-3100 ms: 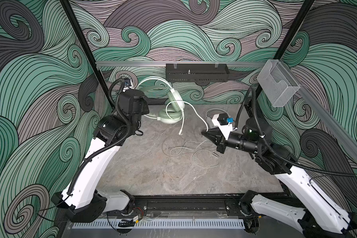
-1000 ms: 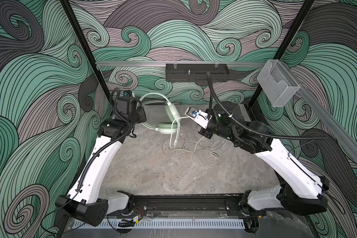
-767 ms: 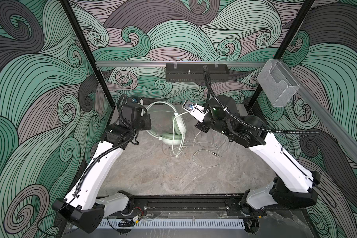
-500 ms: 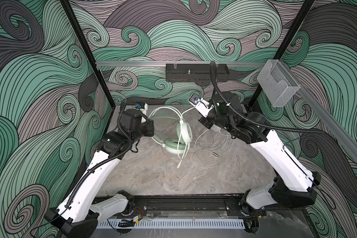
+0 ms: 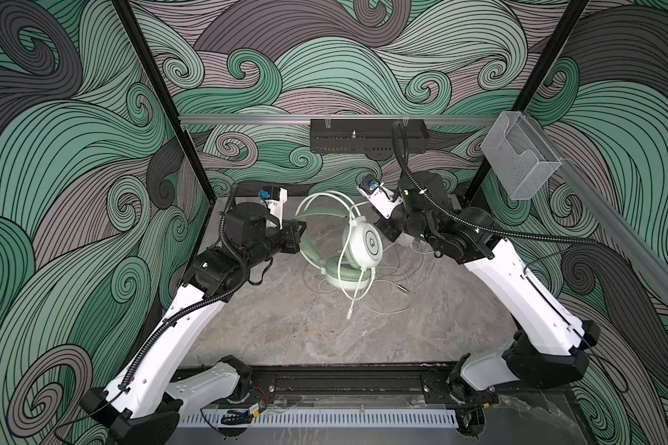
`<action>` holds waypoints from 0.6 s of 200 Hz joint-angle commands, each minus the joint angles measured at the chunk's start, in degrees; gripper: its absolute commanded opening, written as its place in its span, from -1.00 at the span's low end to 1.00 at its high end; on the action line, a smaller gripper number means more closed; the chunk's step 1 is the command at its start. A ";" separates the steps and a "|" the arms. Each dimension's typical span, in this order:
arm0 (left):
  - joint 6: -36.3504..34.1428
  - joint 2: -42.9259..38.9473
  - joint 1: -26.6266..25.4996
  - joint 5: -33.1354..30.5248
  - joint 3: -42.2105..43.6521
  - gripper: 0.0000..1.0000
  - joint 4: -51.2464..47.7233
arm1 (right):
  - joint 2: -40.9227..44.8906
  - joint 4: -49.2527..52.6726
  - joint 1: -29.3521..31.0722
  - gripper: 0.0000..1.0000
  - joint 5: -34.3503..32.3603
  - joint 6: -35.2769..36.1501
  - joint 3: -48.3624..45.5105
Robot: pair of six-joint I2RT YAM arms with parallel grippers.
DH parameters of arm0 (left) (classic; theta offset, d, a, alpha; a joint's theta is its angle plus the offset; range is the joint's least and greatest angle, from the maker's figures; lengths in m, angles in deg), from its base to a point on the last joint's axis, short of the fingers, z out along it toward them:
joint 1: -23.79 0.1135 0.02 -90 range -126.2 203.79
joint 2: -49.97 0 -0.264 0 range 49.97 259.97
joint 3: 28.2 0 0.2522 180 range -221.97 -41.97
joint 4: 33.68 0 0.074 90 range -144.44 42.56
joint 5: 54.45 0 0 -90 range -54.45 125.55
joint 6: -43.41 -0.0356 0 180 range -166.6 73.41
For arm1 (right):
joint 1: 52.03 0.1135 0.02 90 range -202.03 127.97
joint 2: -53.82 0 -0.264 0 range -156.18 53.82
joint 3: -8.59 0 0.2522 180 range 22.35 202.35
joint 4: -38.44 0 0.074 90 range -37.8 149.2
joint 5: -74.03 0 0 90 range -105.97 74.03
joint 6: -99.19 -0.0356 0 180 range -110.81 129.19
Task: Wrap the headphones
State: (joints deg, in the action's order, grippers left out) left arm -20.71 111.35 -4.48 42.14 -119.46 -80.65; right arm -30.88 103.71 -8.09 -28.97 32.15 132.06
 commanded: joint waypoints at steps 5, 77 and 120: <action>7.78 -2.58 -0.12 3.59 -1.44 -1.00 6.97 | 4.10 -5.37 -0.26 -0.61 3.97 -1.30 -3.63; 19.84 -2.03 -0.12 7.18 -1.49 -1.00 12.51 | 10.72 -15.47 -0.69 0.06 12.89 -0.66 -11.48; 25.06 -2.13 -0.12 5.54 -3.70 -1.00 13.46 | 16.08 -24.37 -5.07 0.37 21.21 -5.88 -19.34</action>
State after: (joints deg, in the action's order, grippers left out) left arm -2.83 110.59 -4.48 47.52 -119.50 -72.87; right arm -17.11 86.92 -11.02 -14.02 29.77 115.34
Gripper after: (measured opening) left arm 0.061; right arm 0.667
